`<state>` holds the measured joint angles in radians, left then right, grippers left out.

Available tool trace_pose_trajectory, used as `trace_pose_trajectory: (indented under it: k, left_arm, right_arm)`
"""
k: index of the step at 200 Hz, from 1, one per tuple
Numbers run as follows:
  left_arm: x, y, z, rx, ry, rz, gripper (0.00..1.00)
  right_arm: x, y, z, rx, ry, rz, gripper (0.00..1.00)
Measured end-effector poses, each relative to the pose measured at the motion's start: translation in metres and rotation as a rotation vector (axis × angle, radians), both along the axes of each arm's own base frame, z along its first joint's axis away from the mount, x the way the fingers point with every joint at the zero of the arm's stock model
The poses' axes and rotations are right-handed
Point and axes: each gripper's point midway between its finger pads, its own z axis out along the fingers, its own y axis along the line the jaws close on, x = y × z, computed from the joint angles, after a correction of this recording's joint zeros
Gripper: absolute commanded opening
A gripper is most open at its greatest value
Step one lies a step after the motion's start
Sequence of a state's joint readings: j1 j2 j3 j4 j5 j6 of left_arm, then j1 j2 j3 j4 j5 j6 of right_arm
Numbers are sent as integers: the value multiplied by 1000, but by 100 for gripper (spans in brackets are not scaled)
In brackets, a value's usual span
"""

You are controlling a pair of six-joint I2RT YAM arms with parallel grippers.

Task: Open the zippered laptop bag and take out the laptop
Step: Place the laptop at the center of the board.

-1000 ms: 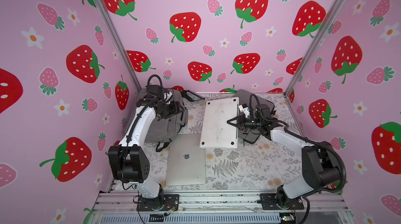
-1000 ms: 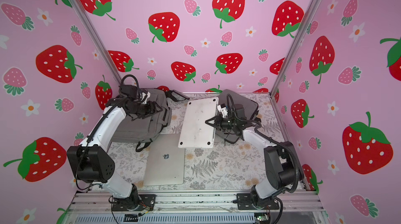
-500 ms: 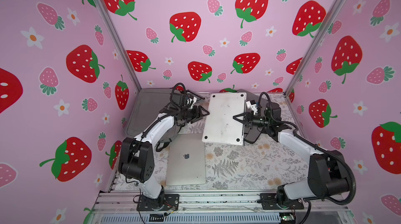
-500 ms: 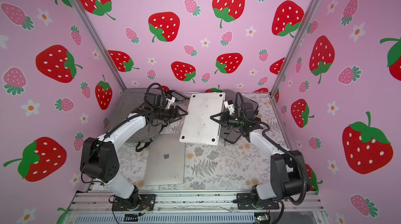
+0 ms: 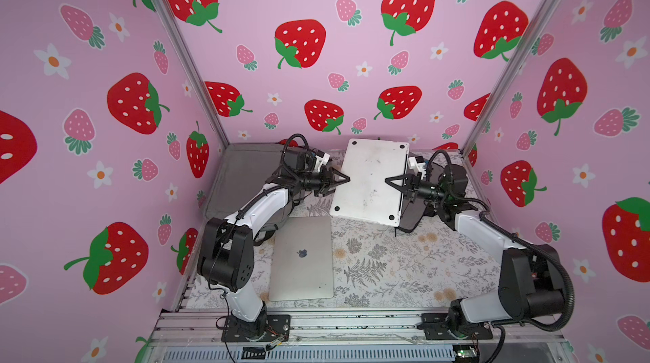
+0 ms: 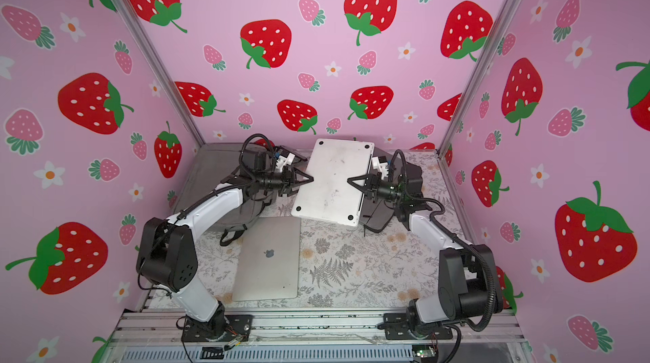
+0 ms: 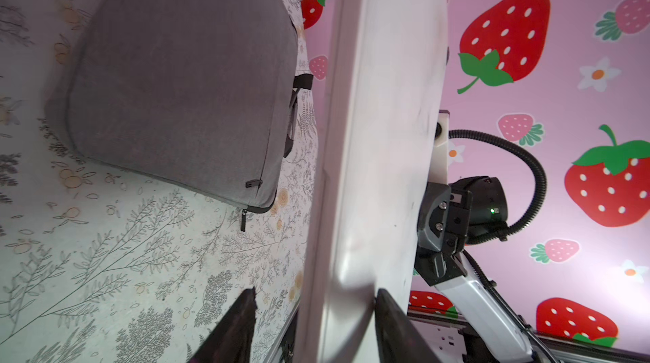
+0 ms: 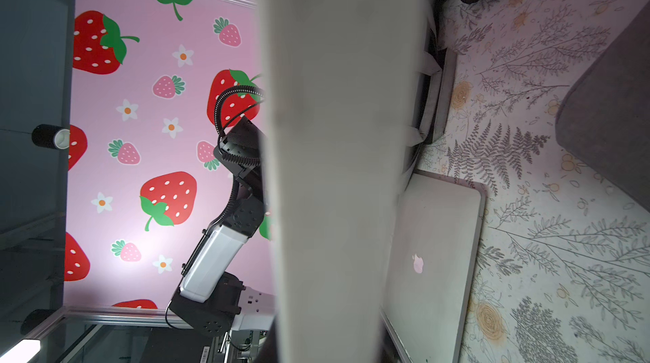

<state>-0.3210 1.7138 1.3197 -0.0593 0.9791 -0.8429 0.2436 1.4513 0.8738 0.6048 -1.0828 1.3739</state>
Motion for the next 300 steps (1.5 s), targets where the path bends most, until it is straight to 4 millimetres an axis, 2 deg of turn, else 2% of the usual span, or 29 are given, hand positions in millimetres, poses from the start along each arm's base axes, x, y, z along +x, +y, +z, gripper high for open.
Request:
trace_pose_trajectory:
  k: [36, 83, 87, 106, 130, 142, 153, 156, 181, 205, 218, 241, 264, 300]
  left_arm:
    - [-15, -24, 21, -81, -3, -78, 34]
    - [-17, -27, 47, -150, -23, -114, 2]
    - [-17, -27, 48, -152, -23, -116, 0]
    - [-18, -27, 48, -154, -22, -117, 0]
    - [-17, -30, 55, -140, -28, -108, 0]
    - [-17, -30, 56, -117, -25, -92, 0]
    - [-18, -28, 53, -86, -23, -70, 0]
    - [-18, -27, 53, -77, -20, -63, 0]
    - [-19, -17, 45, 15, -14, -1, 0]
    - [-17, -8, 41, 126, -42, 49, 0]
    - [-16, -6, 40, 198, -80, 67, 0]
    - [-24, -5, 40, 356, -156, 76, 0]
    - [-40, -11, 43, 527, -259, 54, 0]
    - [-62, -21, 45, 760, -435, 7, 0]
  right_arm:
    - [7, -3, 7, 45, 0, 2, 0]
    - [9, -8, 12, 64, -15, 12, 0]
    - [9, -8, 13, 65, -19, 12, 4]
    - [10, -9, 11, 60, -20, 8, 30]
    - [14, -13, -7, 12, -28, -23, 46]
    - [18, -17, -17, -20, -27, -49, 51]
    - [21, -23, -25, -53, -35, -79, 51]
    - [22, -25, -26, -62, -36, -89, 55]
    - [26, -40, -40, -155, -46, -162, 66]
    - [27, -55, -61, -300, -23, -228, 69]
    - [27, -61, -64, -361, -26, -246, 71]
    - [24, -67, -53, -417, -54, -268, 72]
    - [24, -68, -25, -436, -109, -298, 82]
    - [18, -55, 14, -425, -166, -319, 88]
